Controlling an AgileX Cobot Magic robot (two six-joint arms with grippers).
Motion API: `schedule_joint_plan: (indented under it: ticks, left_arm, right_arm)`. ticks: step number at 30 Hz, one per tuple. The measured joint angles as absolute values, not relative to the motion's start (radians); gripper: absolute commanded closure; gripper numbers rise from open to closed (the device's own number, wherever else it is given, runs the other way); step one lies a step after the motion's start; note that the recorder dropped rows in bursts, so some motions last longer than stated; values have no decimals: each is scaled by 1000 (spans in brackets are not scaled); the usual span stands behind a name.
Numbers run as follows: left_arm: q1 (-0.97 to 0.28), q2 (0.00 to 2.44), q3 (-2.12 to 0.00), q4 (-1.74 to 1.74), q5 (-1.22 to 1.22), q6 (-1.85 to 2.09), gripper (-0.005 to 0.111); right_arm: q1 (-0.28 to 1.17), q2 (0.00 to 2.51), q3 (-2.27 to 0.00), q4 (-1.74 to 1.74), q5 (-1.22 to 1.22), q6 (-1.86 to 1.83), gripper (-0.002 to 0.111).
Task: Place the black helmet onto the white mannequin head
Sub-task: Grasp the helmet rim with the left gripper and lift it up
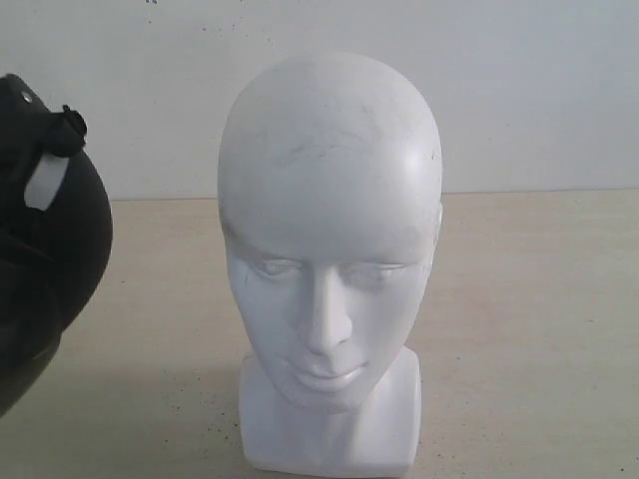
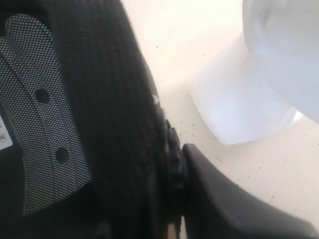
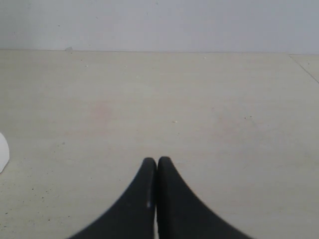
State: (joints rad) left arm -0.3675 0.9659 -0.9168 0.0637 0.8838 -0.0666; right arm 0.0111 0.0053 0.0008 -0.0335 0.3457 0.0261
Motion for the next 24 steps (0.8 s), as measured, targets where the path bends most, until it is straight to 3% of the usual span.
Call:
schedule_joint_plan:
  ticks: [24]
  left_arm:
    - [-368,797,-1009,58,790,-97,102]
  right_arm:
    - [11,5,1,-34,338,26,108]
